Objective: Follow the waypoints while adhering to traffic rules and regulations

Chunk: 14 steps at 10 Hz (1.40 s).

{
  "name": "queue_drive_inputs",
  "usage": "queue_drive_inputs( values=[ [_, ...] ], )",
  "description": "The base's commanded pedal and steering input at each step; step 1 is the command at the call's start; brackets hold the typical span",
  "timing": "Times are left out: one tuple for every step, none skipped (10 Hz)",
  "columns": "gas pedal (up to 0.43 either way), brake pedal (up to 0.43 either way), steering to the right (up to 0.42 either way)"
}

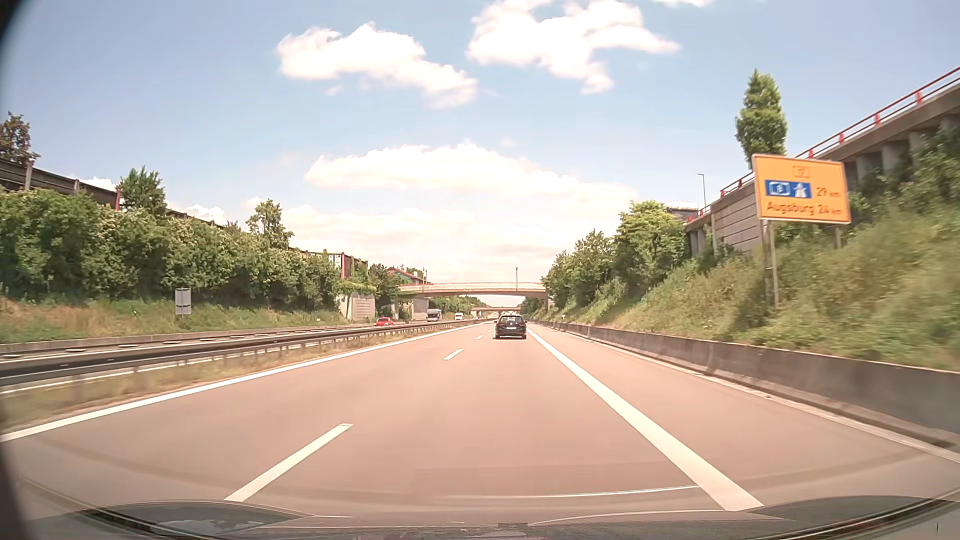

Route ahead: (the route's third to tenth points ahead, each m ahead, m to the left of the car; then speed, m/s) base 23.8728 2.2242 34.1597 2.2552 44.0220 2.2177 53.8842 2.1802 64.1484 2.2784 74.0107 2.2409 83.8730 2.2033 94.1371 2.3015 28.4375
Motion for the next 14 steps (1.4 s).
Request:
queue_drive_inputs(
  values=[
    [0.311, 0.012, -0.001],
    [0.319, 0.012, -0.001],
    [0.319, 0.012, -0.002],
    [0.319, 0.012, -0.002],
    [0.319, 0.012, -0.003],
    [0.319, 0.012, -0.003],
    [0.319, 0.012, -0.003],
    [0.319, 0.012, -0.003],
    [0.311, 0.012, -0.001],
    [0.268, 0.012, 0.001],
    [0.248, 0.012, 0.001],
    [0.209, 0.012, 0.001],
    [0.197, 0.006, 0.001],
    [0.177, 0.012, 0.000]
  ],
)
